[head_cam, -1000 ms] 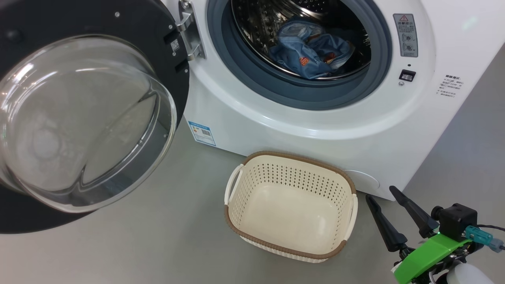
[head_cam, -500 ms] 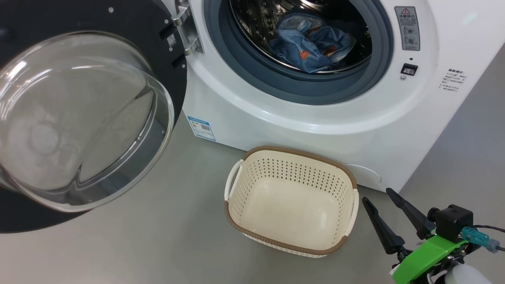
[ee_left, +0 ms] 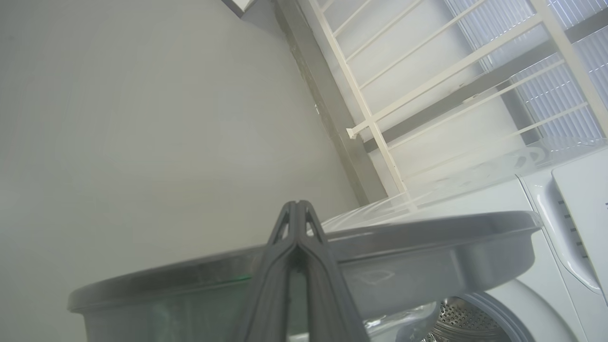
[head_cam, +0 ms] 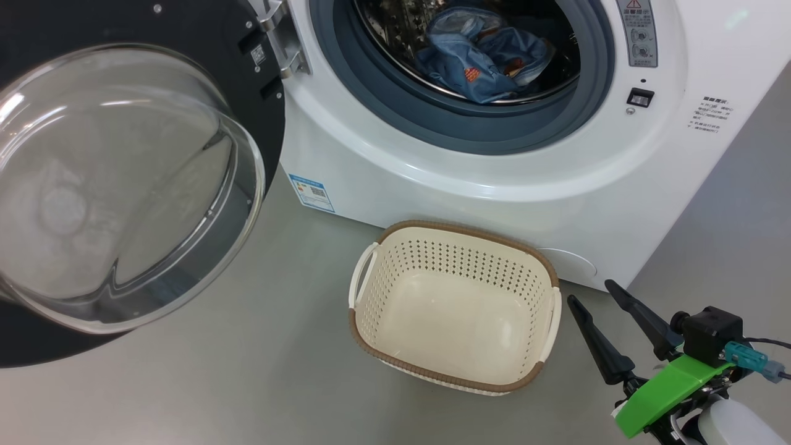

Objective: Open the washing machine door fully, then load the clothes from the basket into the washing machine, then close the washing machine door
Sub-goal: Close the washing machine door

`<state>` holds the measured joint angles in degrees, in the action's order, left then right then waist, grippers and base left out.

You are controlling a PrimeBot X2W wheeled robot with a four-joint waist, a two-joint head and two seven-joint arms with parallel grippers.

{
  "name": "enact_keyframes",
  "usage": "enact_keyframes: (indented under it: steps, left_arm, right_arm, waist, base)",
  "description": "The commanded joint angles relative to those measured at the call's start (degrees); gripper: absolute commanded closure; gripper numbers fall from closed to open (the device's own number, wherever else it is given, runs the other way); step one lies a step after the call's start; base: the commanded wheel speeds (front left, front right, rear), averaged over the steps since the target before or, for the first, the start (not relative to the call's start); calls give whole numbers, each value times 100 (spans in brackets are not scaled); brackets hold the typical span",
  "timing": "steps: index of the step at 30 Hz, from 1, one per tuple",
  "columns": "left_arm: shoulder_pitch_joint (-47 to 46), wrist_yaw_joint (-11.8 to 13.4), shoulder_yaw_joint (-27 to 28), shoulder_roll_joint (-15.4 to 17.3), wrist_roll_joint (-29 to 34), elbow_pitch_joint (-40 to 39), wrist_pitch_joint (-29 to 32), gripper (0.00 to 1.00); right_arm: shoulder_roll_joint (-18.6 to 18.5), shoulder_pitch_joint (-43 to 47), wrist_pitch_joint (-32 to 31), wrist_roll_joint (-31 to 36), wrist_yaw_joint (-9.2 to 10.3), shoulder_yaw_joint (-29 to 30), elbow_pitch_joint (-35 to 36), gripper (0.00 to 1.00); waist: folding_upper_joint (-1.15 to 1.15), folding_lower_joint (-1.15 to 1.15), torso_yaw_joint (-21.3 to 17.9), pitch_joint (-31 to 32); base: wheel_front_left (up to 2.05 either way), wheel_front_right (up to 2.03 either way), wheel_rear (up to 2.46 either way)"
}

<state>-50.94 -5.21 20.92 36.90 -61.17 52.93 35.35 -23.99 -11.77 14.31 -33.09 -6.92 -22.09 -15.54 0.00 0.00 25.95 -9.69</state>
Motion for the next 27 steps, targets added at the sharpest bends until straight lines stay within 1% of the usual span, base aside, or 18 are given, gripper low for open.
enact_keyframes:
  steps: [1, 8, 13, 17, 27]
  left_arm:
    - [37, 54, 74, 371, -40, -216, 87, 100]
    - [225, 168, 52, 332, -52, -388, 230, 100]
    - [329, 166, 34, 296, -85, -467, 346, 100]
    - [423, 132, 14, 261, -129, -530, 465, 100]
    - [671, -64, -118, 131, -242, -673, 764, 100]
  right_arm:
    - [-95, -86, 69, -126, -57, -122, 105, 0]
    - [-109, -95, 69, -141, -57, -130, 97, 0]
    - [-117, -97, 69, -147, -57, -125, 101, 0]
    - [-101, -89, 69, -143, -57, -118, 99, 0]
    - [-75, -69, 69, -135, -57, -91, 100, 0]
  waist:
    - [0, 0, -16, 1]
    - [0, 0, -58, 29]
    - [0, 0, -76, 43]
    - [0, 0, -90, 67]
    - [0, 0, -67, 108]
  base:
    - [0, 0, 0]
    - [0, 0, 0]
    - [0, 0, 0]
    - [0, 0, 0]
    - [0, 0, 0]
